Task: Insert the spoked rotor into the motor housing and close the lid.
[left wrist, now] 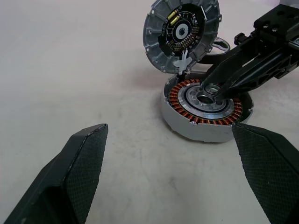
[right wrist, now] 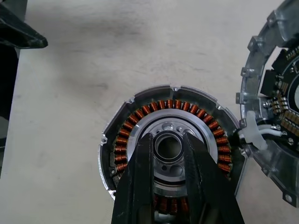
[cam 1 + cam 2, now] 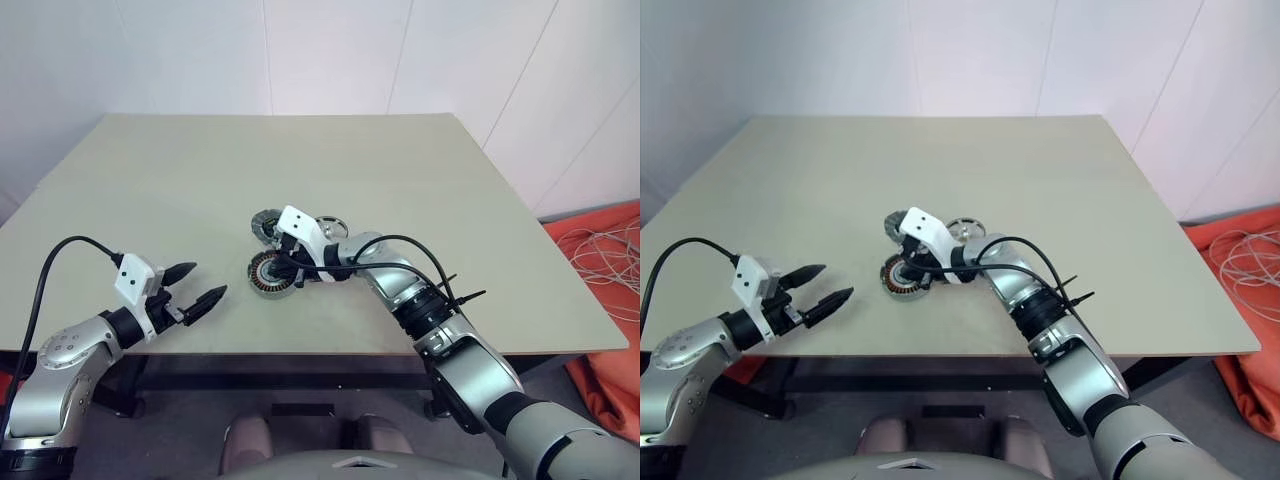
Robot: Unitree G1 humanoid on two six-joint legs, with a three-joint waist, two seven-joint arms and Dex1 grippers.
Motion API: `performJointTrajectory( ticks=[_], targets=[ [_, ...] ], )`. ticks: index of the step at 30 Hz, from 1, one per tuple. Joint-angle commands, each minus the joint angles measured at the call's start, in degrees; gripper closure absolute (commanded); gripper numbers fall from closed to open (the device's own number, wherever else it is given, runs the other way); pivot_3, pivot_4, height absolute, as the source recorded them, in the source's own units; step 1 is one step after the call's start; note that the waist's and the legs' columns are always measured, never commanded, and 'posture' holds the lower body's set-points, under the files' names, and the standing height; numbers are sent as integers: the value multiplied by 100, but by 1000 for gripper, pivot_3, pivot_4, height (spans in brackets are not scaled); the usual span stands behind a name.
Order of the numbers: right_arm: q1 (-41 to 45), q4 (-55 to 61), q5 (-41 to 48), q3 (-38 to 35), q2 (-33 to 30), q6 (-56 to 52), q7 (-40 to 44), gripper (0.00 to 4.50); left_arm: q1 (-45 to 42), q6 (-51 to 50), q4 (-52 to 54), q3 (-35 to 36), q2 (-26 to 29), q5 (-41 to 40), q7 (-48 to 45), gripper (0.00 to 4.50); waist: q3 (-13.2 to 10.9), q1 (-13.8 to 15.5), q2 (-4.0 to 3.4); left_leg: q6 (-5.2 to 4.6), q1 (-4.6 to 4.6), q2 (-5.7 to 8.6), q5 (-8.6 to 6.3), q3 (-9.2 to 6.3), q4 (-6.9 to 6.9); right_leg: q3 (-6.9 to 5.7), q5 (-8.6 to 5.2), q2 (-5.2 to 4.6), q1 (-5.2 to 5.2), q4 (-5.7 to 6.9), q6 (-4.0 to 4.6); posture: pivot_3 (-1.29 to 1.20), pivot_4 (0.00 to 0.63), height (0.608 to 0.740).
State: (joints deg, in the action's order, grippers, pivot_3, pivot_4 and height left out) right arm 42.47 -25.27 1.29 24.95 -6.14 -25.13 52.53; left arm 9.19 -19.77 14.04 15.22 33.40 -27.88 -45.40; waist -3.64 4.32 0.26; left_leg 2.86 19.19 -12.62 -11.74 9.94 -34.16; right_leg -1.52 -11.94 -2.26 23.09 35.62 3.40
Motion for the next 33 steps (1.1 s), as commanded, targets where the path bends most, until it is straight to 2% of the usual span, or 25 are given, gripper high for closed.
performJointTrajectory(
  ticks=[1,33],
  targets=[
    [243,-55,-4,-142,48,174,-32,3935,-33,119,200,48,0,-16,32,0,0,-20,0,0,0,0,0,0,0,0,0,0,0,0,0,0,0,740],
    [306,-446,-12,-243,306,141,-39,3935,-68,113,205,41,-16,-30,75,0,-1,-37,-1,0,-1,-3,0,0,0,0,0,0,1,2,1,0,0,740]
  ],
)
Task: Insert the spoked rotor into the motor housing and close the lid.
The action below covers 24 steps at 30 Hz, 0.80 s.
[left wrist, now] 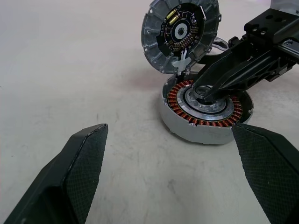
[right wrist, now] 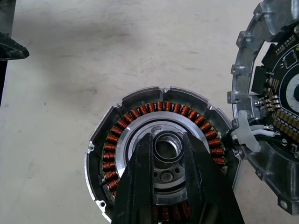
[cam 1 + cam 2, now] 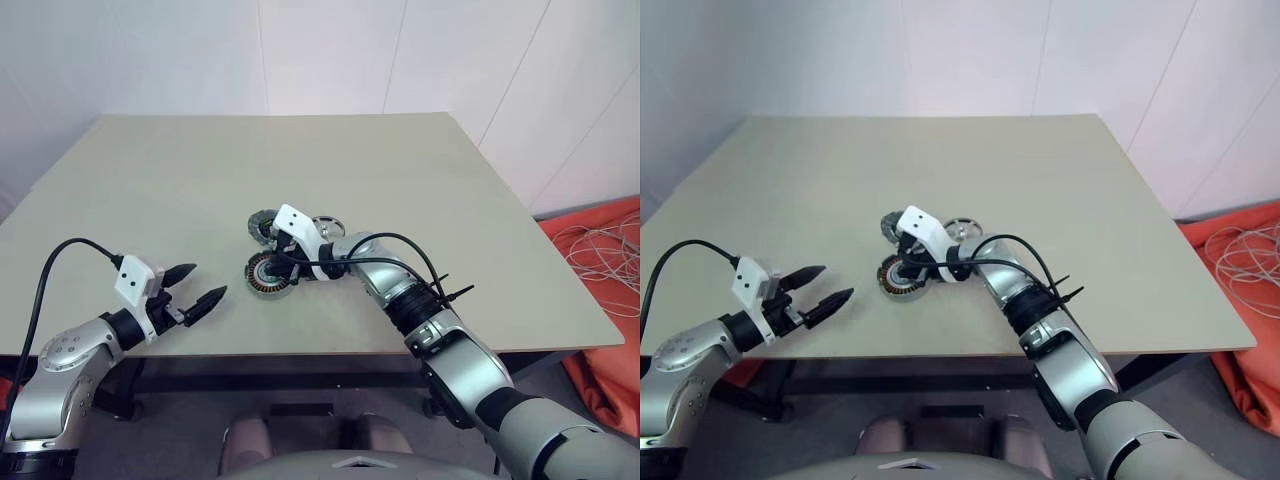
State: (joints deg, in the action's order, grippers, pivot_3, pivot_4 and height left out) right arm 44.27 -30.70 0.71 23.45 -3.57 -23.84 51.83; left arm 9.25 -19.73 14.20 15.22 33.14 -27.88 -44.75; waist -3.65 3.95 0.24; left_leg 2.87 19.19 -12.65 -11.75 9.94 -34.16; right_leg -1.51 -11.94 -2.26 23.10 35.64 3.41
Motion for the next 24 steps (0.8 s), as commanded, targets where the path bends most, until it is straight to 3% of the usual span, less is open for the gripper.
performJointTrajectory(
  ticks=[1,19,24],
  targets=[
    [123,100,45,-92,50,6,35,3935,-74,109,189,41,10,-32,9,0,0,0,0,0,0,0,0,0,0,0,0,0,0,0,0,0,0,740],
    [79,106,31,-98,53,-74,134,3935,-105,109,175,20,-8,-17,18,0,0,0,-1,0,0,-2,0,0,0,0,0,0,0,0,0,0,0,740],
    [64,213,57,-106,50,-134,202,2248,-113,106,181,0,-18,-10,28,0,0,0,0,0,0,-2,0,0,0,0,0,0,0,0,0,0,0,740]
  ],
)
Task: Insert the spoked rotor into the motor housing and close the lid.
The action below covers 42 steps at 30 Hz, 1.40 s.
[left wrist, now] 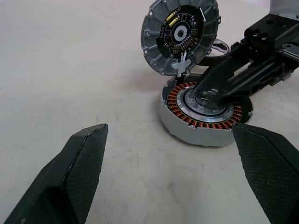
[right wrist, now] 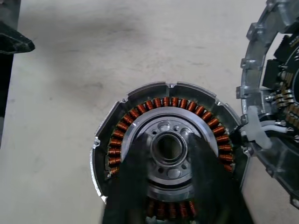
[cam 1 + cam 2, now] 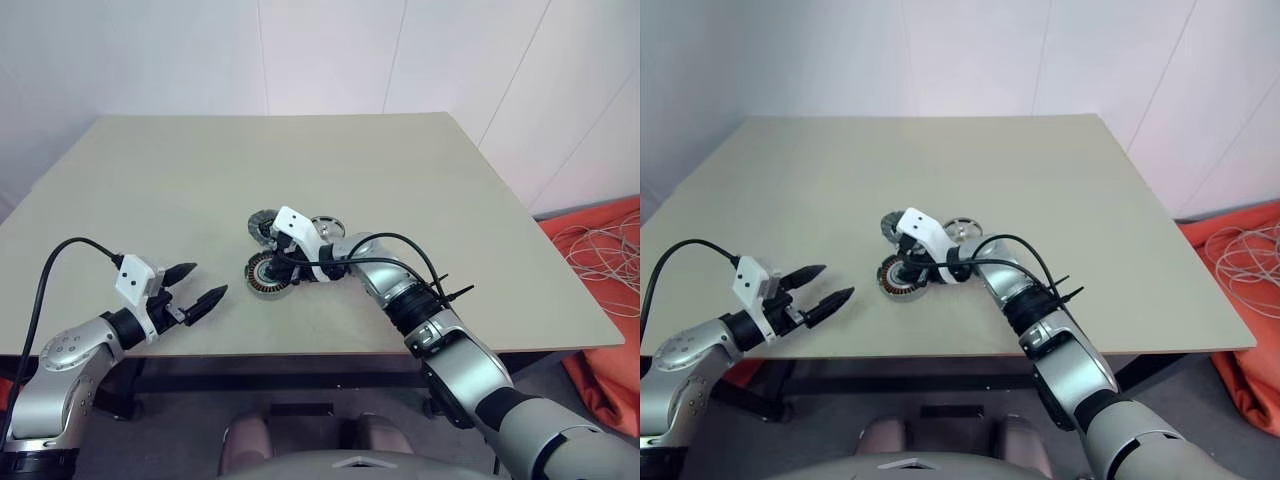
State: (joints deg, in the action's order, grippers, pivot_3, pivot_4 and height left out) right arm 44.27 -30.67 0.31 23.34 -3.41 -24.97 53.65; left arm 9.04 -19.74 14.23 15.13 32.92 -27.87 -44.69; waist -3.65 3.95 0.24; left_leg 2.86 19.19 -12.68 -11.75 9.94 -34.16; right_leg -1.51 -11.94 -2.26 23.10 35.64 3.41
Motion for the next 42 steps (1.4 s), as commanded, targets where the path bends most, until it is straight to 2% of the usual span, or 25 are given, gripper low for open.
performJointTrajectory(
  ticks=[1,6,16,19,25,28,30,42],
  targets=[
    [63,236,98,-101,35,-30,24,1827,-92,109,180,1,-1,-8,24,0,0,0,0,0,0,0,0,0,0,0,0,0,0,0,0,0,0,740],
    [134,355,122,-158,51,-63,8,74,-126,106,164,-34,-7,0,33,0,0,5,0,0,0,-1,0,0,-1,1,0,-2,-1,0,0,0,0,740],
    [75,1412,510,-334,-40,-732,149,33,-216,114,105,-90,-8,21,26,0,0,4,0,0,2,-1,0,0,5,1,0,0,3,-1,0,0,0,740],
    [-17,1540,561,-327,-95,-803,118,614,-234,118,93,-102,-8,25,27,0,-1,4,0,0,1,1,0,0,5,1,0,0,3,-1,-1,0,0,740],
    [-133,1442,494,-287,-132,-745,-23,2703,-200,113,89,-80,-4,1,17,0,-1,4,1,0,1,2,0,0,5,2,-1,-1,2,-2,-1,0,0,740],
    [-125,1302,423,-256,-110,-655,-139,3886,-179,111,71,-53,6,-4,15,0,-1,0,0,1,1,2,0,1,5,1,-1,1,4,-2,-1,0,0,740],
    [-119,1195,402,-238,-82,-593,-186,4469,-163,114,79,-42,5,-3,23,0,-1,-2,0,1,1,2,0,1,6,1,-1,1,5,-2,-1,0,0,740],
    [-166,584,115,40,-89,-198,-169,4469,22,135,159,62,17,-53,36,0,-1,-1,0,1,2,2,0,1,6,1,-1,0,5,-3,-1,0,0,740]
  ],
)
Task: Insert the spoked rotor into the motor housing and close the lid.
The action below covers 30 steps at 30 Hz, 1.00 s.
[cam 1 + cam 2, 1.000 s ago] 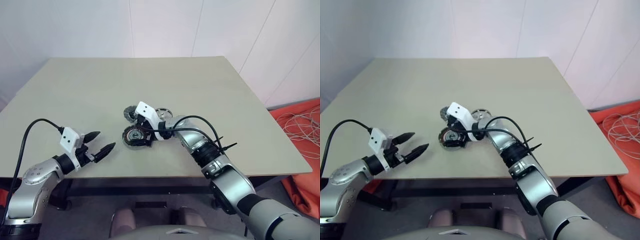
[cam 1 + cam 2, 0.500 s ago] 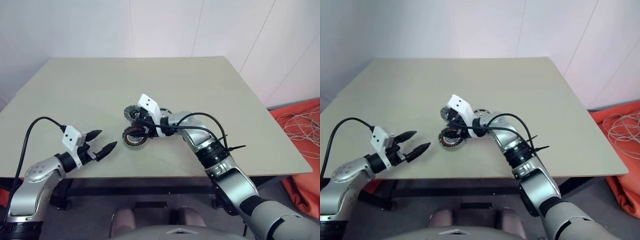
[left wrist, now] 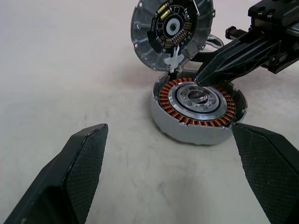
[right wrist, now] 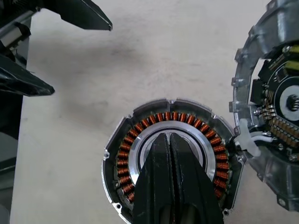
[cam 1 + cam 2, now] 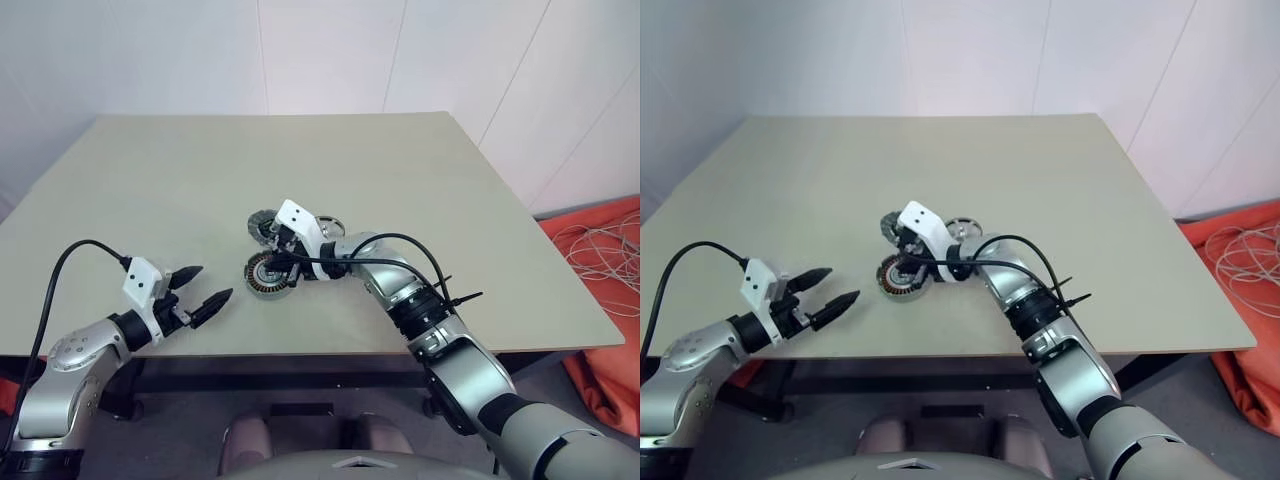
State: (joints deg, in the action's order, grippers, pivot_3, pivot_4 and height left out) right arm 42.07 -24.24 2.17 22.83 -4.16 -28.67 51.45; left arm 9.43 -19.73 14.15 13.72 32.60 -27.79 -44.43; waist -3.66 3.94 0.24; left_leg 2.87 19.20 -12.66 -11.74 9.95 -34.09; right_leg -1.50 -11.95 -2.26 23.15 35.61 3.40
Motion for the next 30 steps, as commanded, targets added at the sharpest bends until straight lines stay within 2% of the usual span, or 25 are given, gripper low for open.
performJointTrajectory(
  ticks=[1,9,21,30],
  targets=[
    [17,-82,-131,189,-51,211,118,4469,-20,127,171,210,55,-63,9,0,0,1,0,0,0,0,0,0,0,0,0,0,0,0,0,0,0,740],
    [-6,-175,-247,238,-70,278,125,4469,-75,122,142,212,55,-39,-12,0,0,-3,0,0,-3,-1,0,0,0,1,0,0,-2,0,0,0,0,740],
    [225,192,368,-567,27,-144,62,4469,-78,81,161,208,46,-51,12,0,0,1,0,0,0,-1,0,0,0,1,0,0,-1,-1,0,0,0,740],
    [115,31,197,-305,126,-14,2,4469,-151,69,128,156,31,-34,31,0,0,-1,-1,0,0,-1,0,0,1,1,0,0,1,-1,0,0,0,740]
  ],
)
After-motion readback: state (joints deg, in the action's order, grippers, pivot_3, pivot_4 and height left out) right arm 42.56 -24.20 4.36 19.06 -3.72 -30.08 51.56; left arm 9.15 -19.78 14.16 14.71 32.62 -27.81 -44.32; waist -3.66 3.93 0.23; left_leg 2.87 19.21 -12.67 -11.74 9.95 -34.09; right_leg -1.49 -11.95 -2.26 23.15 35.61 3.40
